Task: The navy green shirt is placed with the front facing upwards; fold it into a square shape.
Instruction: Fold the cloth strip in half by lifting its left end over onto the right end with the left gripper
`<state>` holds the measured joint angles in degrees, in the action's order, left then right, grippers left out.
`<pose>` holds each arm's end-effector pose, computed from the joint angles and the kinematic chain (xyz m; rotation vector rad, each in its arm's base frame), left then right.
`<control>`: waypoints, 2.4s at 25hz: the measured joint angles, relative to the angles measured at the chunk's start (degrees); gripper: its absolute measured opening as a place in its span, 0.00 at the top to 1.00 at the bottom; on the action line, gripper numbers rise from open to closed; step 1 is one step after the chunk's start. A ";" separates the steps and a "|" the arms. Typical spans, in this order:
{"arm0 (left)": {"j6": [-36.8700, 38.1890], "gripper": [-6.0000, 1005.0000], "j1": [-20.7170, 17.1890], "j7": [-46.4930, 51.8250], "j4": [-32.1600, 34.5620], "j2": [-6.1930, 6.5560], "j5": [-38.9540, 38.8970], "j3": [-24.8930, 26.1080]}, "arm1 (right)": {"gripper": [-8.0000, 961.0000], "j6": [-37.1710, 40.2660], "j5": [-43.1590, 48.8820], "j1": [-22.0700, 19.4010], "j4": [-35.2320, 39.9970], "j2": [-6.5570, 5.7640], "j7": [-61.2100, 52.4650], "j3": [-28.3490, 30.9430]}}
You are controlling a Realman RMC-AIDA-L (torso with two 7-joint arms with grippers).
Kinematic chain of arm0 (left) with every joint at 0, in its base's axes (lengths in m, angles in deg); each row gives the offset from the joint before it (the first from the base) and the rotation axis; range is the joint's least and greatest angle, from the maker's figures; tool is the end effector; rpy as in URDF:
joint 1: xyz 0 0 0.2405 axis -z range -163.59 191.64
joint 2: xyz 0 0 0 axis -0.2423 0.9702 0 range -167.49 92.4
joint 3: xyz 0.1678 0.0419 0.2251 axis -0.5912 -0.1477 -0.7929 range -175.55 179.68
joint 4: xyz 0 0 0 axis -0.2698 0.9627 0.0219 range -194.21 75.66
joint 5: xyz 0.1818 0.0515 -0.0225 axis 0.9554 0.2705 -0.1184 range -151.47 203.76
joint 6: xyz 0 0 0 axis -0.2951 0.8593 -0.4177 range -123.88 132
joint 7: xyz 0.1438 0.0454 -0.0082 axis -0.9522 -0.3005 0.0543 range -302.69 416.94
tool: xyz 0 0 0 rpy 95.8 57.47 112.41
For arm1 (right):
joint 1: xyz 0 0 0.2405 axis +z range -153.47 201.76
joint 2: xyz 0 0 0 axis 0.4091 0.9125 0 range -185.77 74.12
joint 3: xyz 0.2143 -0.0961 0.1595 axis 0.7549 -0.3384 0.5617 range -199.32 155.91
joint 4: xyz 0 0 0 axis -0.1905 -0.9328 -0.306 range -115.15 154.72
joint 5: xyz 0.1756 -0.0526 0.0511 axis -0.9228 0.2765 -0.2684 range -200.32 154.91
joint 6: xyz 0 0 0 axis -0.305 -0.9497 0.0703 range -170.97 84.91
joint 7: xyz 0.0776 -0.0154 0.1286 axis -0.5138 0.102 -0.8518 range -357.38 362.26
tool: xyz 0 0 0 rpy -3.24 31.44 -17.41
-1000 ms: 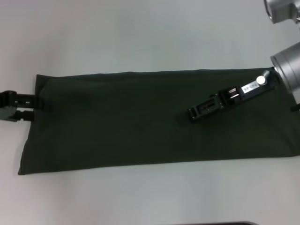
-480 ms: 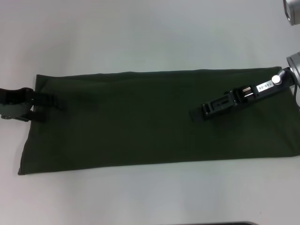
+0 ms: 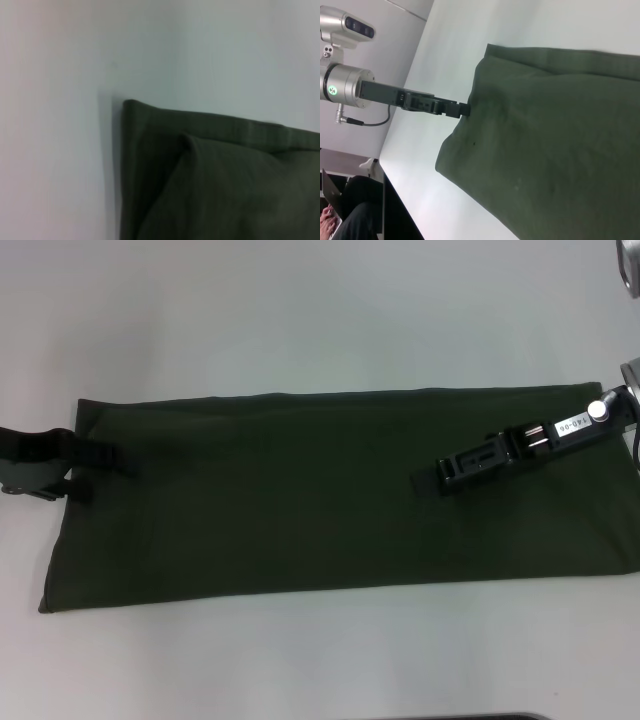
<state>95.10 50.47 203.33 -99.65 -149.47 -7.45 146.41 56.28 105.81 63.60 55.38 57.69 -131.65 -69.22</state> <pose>-0.3217 0.3405 0.0249 -2.1450 -2.0378 -0.0629 0.2527 0.3301 -0.0139 2.4702 -1.6760 -0.1976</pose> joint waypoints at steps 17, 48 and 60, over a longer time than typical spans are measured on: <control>-1.12 0.10 0.08 2.24 -0.88 0.55 0.57 -1.98 | 0.16 0.00 0.10 -0.08 0.00 -0.31 -0.28 -0.04; 1.80 0.10 0.21 7.82 -7.36 -0.61 6.86 -0.83 | 0.16 -0.02 0.17 -3.14 0.80 -5.86 1.55 5.32; 0.49 0.10 0.89 8.05 -5.07 -0.76 7.32 -1.69 | 0.16 0.11 0.16 -3.17 0.80 -5.95 1.61 5.33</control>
<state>95.59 51.35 211.38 -104.72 -150.22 -0.13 144.72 56.39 105.96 60.43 56.17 51.74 -130.04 -63.89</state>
